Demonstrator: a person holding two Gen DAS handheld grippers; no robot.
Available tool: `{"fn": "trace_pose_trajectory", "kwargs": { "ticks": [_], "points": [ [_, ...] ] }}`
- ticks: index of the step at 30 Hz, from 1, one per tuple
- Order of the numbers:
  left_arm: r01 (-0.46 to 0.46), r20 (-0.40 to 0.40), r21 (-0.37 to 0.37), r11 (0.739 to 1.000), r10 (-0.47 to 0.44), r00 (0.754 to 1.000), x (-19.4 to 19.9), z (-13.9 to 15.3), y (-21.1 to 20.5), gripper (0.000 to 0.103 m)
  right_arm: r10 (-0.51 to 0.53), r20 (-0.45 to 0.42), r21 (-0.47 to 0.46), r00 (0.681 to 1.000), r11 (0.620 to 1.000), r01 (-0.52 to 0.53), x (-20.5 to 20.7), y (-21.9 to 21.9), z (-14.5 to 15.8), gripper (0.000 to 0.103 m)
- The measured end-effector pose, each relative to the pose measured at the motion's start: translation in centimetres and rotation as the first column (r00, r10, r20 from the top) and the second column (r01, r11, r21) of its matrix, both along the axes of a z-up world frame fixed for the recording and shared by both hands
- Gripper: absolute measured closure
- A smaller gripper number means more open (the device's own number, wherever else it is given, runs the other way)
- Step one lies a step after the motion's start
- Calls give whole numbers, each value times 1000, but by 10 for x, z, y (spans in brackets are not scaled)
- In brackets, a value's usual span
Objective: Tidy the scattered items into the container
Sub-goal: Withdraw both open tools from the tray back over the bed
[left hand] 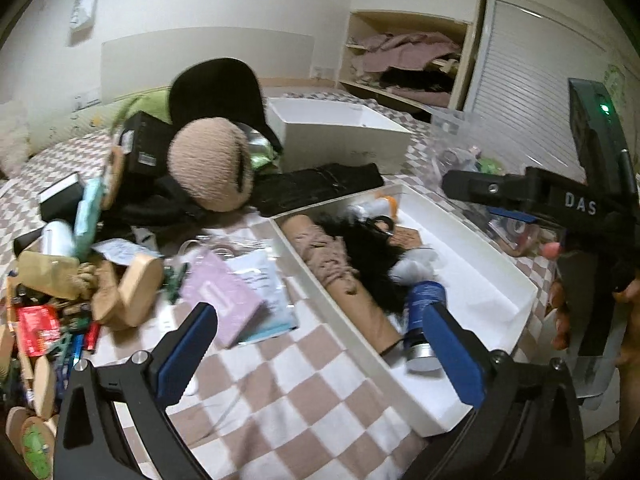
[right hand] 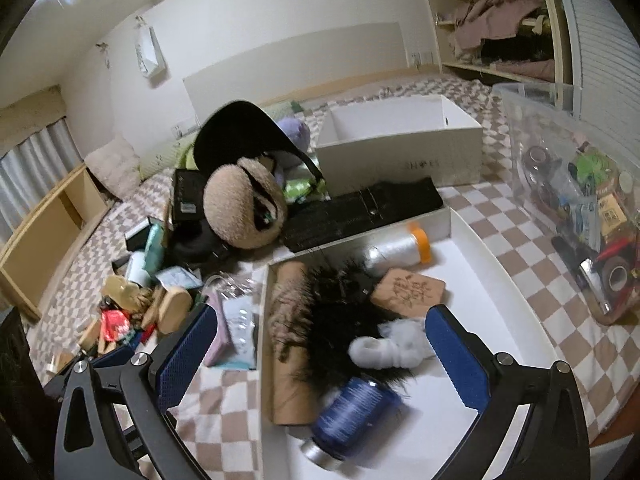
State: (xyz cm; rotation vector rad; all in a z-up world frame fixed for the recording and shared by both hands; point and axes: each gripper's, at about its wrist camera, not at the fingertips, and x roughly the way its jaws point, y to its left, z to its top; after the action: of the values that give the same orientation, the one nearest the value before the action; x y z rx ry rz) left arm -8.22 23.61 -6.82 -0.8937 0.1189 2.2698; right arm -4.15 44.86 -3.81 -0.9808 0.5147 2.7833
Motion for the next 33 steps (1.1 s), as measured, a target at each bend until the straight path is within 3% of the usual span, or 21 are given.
{"fn": "trace_pose_trajectory", "kwargs": {
  "ticks": [5,16,33],
  "points": [
    [-59,-15,0,998,59,998,-3,5,-28,0,25,-45,-19,999,999,-26,-3,-20,6,0],
    [-203,-7,-14,979,203,979,-9,3,-104,0,96,-36,-12,995,995,-97,-15,-83,0,0],
    [-450,17,-37,892,450,893,-24,-18,-220,0,191,29,28,981,981,-191,-27,-162,-38,0]
  ]
}}
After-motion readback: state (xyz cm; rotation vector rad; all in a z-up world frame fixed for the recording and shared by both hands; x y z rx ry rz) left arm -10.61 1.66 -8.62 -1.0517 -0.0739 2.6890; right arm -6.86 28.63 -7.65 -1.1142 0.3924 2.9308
